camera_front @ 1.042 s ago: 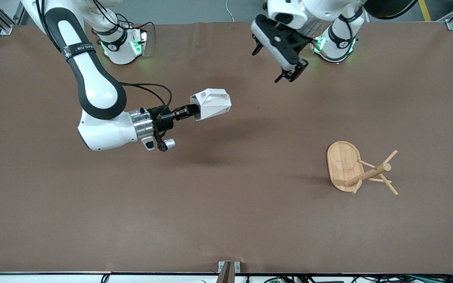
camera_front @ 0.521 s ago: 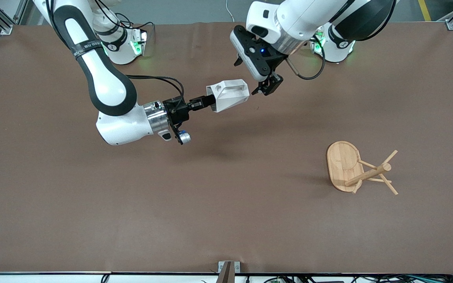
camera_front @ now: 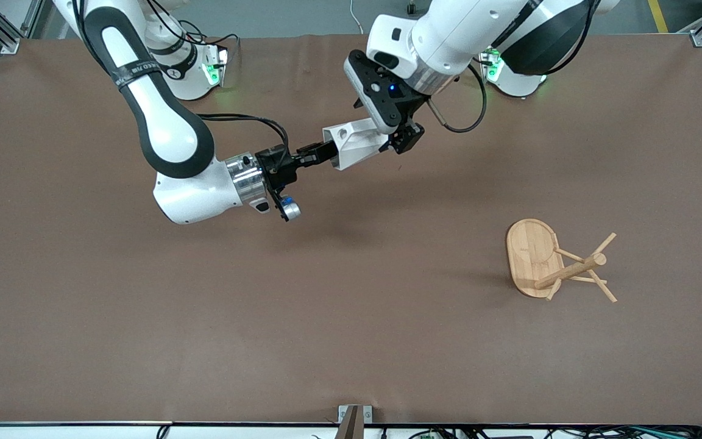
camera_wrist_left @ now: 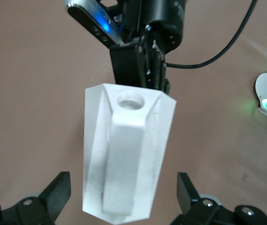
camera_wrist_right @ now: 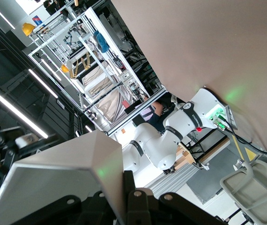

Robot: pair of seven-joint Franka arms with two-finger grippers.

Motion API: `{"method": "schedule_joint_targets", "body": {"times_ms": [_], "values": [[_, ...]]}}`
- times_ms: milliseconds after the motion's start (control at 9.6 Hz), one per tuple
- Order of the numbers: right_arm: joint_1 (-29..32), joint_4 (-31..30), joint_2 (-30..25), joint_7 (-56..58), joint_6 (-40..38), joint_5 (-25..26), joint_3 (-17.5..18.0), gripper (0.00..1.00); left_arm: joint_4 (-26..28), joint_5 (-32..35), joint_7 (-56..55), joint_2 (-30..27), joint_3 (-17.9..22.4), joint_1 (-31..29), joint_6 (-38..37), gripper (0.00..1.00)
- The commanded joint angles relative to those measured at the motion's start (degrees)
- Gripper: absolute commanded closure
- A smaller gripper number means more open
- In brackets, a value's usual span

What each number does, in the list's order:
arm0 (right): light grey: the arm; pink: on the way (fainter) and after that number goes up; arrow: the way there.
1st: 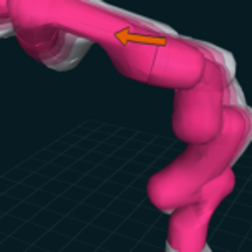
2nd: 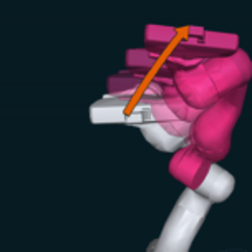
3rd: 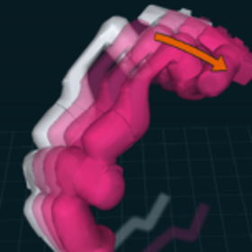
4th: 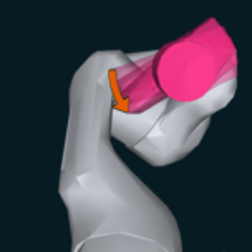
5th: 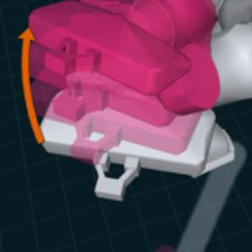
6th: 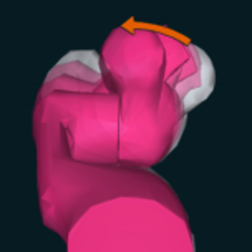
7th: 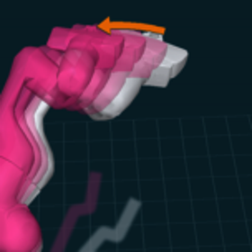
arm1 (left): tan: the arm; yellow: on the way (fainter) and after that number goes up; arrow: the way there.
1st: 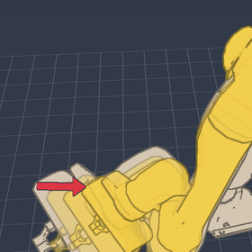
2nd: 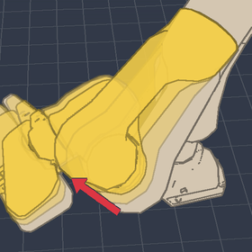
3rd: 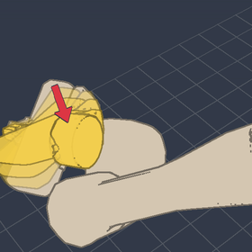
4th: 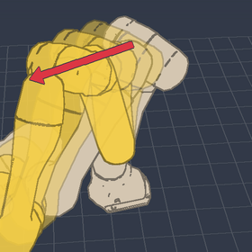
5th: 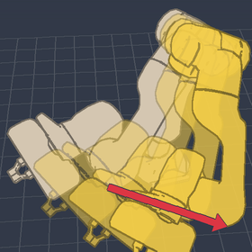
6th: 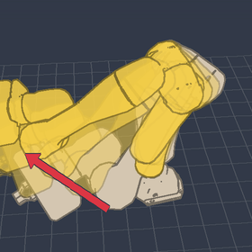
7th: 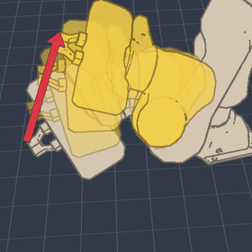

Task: Hang cup on rack
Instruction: 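Grasp the cup with the left gripper from the right gripper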

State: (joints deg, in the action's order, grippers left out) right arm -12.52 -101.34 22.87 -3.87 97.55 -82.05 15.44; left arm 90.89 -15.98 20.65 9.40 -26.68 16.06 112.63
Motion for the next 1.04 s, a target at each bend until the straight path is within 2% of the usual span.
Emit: {"method": "schedule_joint_targets", "body": {"times_ms": [0,312,625,729,938], "values": [[0.7,0.2,-0.5,-2.4,-1.0,-1.4,0.8,0.99,0.3,1.6,1.4,2.9,-0.1,0.4,1.4,0.00],[0.7,0.1,-1.0,-2.5,-1.0,-1.4,0.8,0.99,-0.2,1.5,1.4,3.3,-0.1,0.4,1.5,0.00],[1.0,0.1,-1.2,-2.5,-2.7,-1.4,0.7,0.99,-0.3,1.6,0.9,4.0,-0.1,1.3,1.5,0.05],[1.1,0.0,-1.2,-2.6,-3.4,-1.4,0.7,0.99,-0.5,1.7,1.3,4.1,-0.1,1.3,1.5,0.11],[1.0,0.0,-1.2,-3.8,-3.4,-1.4,0.6,0.99,-0.5,2.9,1.2,4.1,-0.1,1.7,1.5,0.68]]}}
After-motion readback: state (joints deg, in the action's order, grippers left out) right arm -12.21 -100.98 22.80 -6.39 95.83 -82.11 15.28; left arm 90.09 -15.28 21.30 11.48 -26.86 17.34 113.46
